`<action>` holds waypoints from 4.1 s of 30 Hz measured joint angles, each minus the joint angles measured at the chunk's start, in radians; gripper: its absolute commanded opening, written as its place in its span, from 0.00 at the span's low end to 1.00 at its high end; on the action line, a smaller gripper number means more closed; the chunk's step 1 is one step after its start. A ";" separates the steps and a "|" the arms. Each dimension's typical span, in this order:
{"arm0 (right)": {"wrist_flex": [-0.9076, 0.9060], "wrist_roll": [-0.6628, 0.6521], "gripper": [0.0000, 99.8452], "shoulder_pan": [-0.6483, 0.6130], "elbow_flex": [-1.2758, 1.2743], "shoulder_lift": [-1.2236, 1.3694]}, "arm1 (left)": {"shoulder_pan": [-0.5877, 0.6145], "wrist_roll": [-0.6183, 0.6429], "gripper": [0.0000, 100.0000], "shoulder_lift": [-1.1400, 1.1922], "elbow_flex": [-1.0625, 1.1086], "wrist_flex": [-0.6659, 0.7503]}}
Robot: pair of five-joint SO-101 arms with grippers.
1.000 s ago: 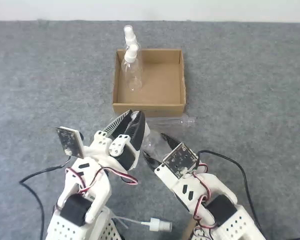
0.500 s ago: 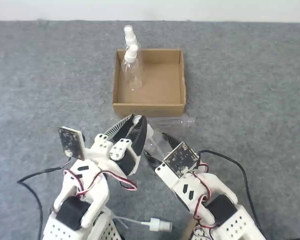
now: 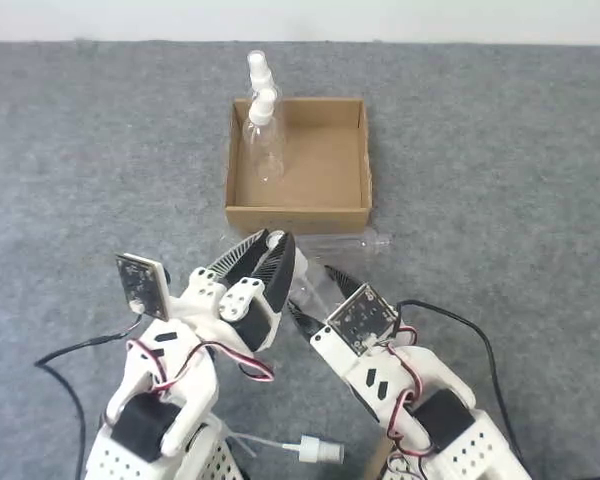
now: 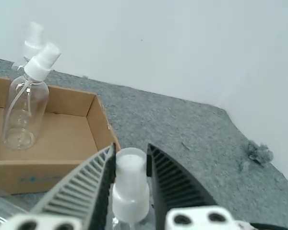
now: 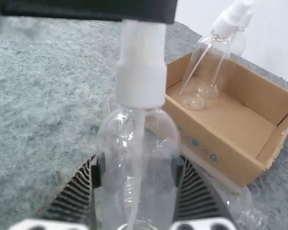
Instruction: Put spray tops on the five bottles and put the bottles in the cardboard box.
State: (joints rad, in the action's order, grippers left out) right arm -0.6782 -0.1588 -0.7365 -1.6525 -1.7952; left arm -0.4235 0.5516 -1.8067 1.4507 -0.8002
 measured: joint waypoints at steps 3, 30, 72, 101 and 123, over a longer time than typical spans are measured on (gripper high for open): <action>0.002 0.002 0.01 0.000 0.000 -0.002 | -0.002 0.002 0.19 0.000 0.002 -0.017; 0.054 -0.017 0.01 0.046 0.002 -0.003 | 0.203 0.095 0.19 0.000 -0.204 -0.158; 0.219 -0.158 0.01 -0.157 0.002 -0.003 | 0.552 0.272 0.01 0.000 0.055 0.281; 0.219 -0.163 0.01 -0.109 -0.006 -0.002 | 0.126 0.032 0.01 0.000 0.097 0.141; 0.189 -0.163 0.01 -0.094 -0.006 0.000 | 0.041 -0.021 0.01 0.000 0.058 0.017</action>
State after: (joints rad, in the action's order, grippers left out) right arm -0.4895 -0.3214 -0.8301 -1.6586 -1.7952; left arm -0.3821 0.5301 -1.8067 1.5090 -0.7833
